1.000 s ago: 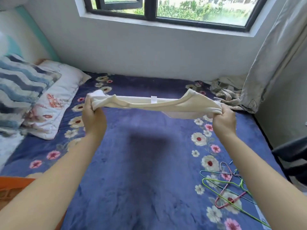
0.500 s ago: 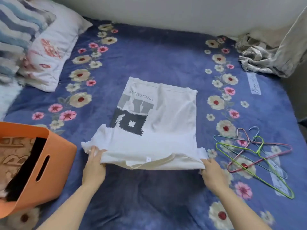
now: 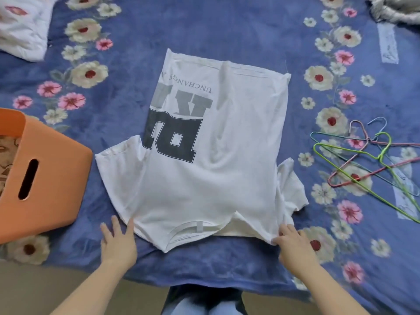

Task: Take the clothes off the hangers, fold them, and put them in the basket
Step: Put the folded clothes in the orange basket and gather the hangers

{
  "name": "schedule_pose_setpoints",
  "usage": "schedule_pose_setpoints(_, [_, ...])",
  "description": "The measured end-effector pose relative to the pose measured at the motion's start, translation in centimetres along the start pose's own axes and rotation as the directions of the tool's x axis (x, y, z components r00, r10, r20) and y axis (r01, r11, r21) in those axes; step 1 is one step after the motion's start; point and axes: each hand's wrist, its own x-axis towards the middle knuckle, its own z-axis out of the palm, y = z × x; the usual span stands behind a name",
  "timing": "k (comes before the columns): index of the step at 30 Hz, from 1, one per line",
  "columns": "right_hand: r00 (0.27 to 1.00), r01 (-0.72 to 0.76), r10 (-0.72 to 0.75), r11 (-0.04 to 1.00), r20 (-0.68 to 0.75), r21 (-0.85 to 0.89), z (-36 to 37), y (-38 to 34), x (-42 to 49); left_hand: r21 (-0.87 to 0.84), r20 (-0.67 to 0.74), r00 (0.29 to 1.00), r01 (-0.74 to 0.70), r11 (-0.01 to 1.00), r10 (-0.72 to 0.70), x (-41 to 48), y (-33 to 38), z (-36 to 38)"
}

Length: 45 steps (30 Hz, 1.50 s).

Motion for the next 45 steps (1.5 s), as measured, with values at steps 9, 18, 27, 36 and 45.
schedule_pose_setpoints(9, [0.561,-0.457,0.819,0.182,0.123,0.871,0.1,2.7,5.2,-0.157,-0.318,0.722,-0.679,0.717,0.614,-2.2,15.8,1.5])
schedule_pose_setpoints(18, [0.45,-0.189,0.732,-0.482,0.512,0.856,-0.4,5.9,10.7,0.186,-0.241,0.498,-0.819,0.543,0.833,-2.3,25.1,2.4])
schedule_pose_setpoints(27, [0.284,-0.333,0.901,-0.229,0.328,0.915,4.7,10.8,5.6,0.086,0.023,0.477,-0.876,0.474,0.879,-3.8,25.3,3.9])
schedule_pose_setpoints(36, [-0.014,-0.343,0.924,-0.364,0.382,0.866,5.2,13.3,3.7,-0.165,0.331,0.34,-0.897,0.409,0.88,-7.8,27.7,4.4])
schedule_pose_setpoints(45, [0.177,-0.284,0.9,-0.34,0.398,0.896,5.4,14.0,4.2,-0.606,0.175,0.627,-0.539,0.585,0.759,-7.3,25.9,5.0])
